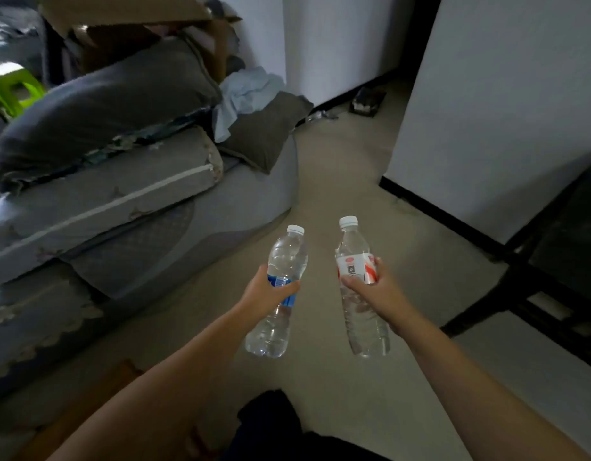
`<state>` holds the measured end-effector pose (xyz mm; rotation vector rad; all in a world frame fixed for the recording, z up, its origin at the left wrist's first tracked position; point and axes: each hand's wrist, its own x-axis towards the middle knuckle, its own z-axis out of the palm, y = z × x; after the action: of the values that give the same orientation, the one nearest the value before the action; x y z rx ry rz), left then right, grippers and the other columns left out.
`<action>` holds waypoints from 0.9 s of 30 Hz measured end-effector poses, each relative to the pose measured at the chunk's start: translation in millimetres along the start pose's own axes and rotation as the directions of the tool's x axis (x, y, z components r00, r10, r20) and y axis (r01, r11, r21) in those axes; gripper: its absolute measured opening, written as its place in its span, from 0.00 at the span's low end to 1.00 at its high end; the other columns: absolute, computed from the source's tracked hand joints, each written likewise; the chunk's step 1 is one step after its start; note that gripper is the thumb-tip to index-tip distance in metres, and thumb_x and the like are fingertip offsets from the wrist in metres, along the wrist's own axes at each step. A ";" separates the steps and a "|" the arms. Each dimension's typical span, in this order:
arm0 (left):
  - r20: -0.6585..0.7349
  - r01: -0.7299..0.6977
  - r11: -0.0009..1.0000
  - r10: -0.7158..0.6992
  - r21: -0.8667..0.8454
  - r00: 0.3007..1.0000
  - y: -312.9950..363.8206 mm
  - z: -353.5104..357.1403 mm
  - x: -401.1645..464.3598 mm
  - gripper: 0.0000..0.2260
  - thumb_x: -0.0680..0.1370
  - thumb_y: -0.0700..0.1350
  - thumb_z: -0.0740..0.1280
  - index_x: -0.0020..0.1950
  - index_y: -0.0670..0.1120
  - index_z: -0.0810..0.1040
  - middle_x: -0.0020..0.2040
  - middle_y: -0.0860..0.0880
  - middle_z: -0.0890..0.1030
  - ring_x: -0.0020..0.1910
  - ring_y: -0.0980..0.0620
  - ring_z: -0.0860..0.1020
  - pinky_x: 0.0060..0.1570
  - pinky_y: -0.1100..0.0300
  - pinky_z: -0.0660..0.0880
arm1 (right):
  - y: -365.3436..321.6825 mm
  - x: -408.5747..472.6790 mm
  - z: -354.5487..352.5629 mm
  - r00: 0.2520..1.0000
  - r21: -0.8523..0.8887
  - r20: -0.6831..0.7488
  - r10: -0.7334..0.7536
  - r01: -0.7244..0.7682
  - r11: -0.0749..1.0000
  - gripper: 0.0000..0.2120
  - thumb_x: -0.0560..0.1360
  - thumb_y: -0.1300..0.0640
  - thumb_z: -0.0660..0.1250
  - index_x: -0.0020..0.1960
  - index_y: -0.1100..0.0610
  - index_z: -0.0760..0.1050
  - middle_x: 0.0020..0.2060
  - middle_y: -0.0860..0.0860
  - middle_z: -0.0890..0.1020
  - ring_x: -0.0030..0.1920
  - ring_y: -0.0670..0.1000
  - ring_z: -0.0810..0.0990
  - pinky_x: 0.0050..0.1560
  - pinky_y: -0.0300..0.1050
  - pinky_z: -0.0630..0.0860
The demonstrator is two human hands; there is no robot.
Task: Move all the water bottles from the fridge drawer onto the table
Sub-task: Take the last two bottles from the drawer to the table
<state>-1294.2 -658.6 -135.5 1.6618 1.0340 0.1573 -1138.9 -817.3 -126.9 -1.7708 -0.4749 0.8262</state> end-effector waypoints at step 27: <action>0.640 -0.343 0.918 0.143 0.200 0.755 295.4 237.7 410.8 0.22 0.72 0.53 0.72 0.61 0.53 0.67 0.54 0.51 0.77 0.47 0.56 0.77 0.45 0.61 0.74 | -41.1 306.2 -250.1 0.795 0.204 -0.568 0.213 -0.115 0.972 0.35 0.71 0.49 0.72 0.72 0.50 0.58 0.56 0.49 0.75 0.54 0.50 0.79 0.54 0.49 0.79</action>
<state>-746.4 -546.8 -137.6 1.9388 0.3385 -0.3833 -745.2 -763.1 -134.7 -1.8194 0.1599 0.3735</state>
